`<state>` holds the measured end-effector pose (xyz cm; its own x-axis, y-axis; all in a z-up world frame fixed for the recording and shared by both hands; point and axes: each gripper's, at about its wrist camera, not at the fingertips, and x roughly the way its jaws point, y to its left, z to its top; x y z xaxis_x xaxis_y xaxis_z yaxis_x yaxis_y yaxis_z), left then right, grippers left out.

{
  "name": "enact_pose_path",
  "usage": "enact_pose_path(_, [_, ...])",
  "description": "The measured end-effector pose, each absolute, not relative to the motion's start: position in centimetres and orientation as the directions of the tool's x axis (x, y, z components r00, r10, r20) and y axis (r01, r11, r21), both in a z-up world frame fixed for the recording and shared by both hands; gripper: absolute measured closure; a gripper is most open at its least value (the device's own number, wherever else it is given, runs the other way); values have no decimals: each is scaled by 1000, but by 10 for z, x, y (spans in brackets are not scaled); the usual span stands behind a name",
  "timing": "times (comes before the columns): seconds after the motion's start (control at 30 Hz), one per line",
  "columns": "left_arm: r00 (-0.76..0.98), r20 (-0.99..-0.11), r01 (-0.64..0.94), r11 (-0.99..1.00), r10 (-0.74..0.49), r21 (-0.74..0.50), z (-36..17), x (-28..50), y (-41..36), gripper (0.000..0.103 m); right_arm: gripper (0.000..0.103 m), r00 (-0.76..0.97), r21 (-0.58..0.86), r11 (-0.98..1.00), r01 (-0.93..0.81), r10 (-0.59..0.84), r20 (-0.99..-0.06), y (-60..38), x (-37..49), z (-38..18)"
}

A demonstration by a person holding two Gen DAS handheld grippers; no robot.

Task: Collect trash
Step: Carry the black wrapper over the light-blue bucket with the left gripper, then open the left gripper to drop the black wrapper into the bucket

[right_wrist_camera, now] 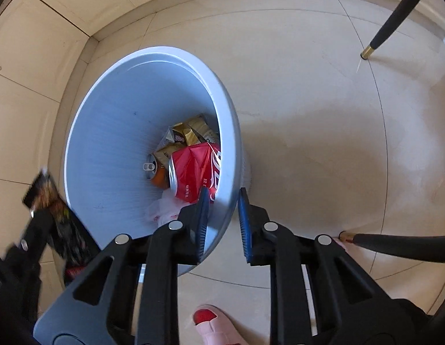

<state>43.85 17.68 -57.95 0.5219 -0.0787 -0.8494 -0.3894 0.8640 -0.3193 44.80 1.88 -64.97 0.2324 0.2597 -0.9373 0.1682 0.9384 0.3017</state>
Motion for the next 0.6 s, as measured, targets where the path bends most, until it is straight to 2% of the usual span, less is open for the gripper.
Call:
enact_pose_path(0.27, [487, -863, -364, 869, -131, -337, -594, 468, 168, 97, 83, 230, 312, 935, 169, 270, -935, 17, 454, -651])
enact_pose_path(0.33, [488, -858, -365, 856, -159, -366, -594, 469, 170, 66, 83, 229, 318, 933, 168, 277, -933, 14, 455, -652])
enact_pose_path(0.37, [504, -854, -373, 858, -133, -353, -591, 470, 169, 40, 83, 228, 318, 933, 167, 278, -933, 14, 455, -653])
enact_pose_path(0.4, [516, -851, -379, 864, -100, -332, -587, 467, 170, 35, 83, 227, 321, 932, 167, 280, -933, 13, 456, -653])
enact_pose_path(0.6, [476, -876, -411, 861, -79, -300, -584, 456, 180, 35, 82, 220, 326, 933, 154, 289, -932, 11, 458, -655])
